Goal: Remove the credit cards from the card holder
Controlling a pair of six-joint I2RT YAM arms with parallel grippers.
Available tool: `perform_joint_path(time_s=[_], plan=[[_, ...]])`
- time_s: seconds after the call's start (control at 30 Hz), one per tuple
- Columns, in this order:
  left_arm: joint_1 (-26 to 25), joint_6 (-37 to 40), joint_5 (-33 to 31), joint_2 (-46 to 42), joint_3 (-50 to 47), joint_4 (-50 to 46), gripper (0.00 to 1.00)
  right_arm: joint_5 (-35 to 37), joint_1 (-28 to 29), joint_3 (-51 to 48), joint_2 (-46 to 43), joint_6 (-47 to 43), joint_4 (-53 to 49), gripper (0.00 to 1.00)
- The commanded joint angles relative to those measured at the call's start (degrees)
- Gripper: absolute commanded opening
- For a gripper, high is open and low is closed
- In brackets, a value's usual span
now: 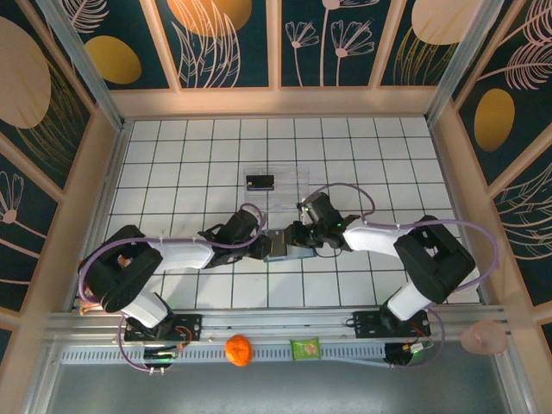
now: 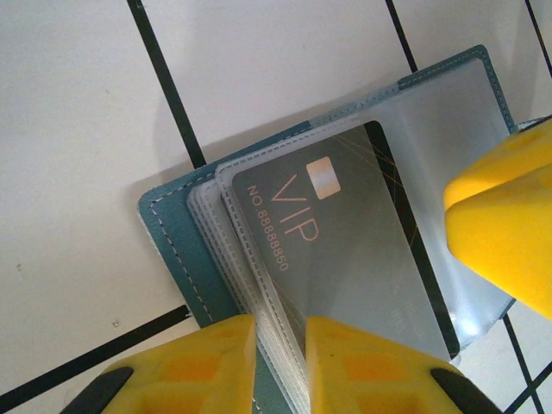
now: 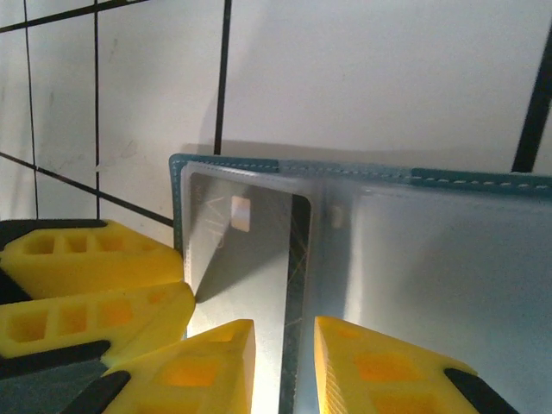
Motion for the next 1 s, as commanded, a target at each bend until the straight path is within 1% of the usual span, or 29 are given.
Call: perform_joint_path(time_s=[0.0, 0.1, 0.27, 0.43, 0.6, 0.8, 0.97], plan=[[-0.25, 0.69, -1.49, 1.85, 0.28, -1.64, 0.21, -0.55, -0.75, 0.11, 1.22, 0.86, 1.42, 0.24], [-0.3, 0.49, -1.25, 2.02, 0.07, -1.76, 0.19, -0.58, -1.23, -0.24, 1.71, 1.28, 1.8, 0.24], [-0.27, 0.29, -0.28, 2.38, -0.11, -1.57, 0.17, -3.0, -1.33, -0.99, 1.67, 1.45, 4.71, 0.24], [-0.31, 0.16, 0.07, 2.38, -0.24, -1.49, 0.16, -3.3, -1.33, -0.86, 2.46, 1.52, 5.13, 0.21], [-0.26, 0.03, 0.21, 2.46, -0.24, -1.4, 0.15, -2.17, -1.4, -0.9, 3.0, 1.99, 4.45, 0.2], [-0.27, -0.22, 0.45, 2.2, -0.43, -1.42, 0.14, -0.2, -1.38, -1.52, 0.65, 2.09, 3.59, 0.2], [-0.29, -0.23, 0.58, 2.2, -0.43, -1.35, 0.13, 0.41, -1.4, -1.17, 1.5, 2.5, 2.54, 0.2]])
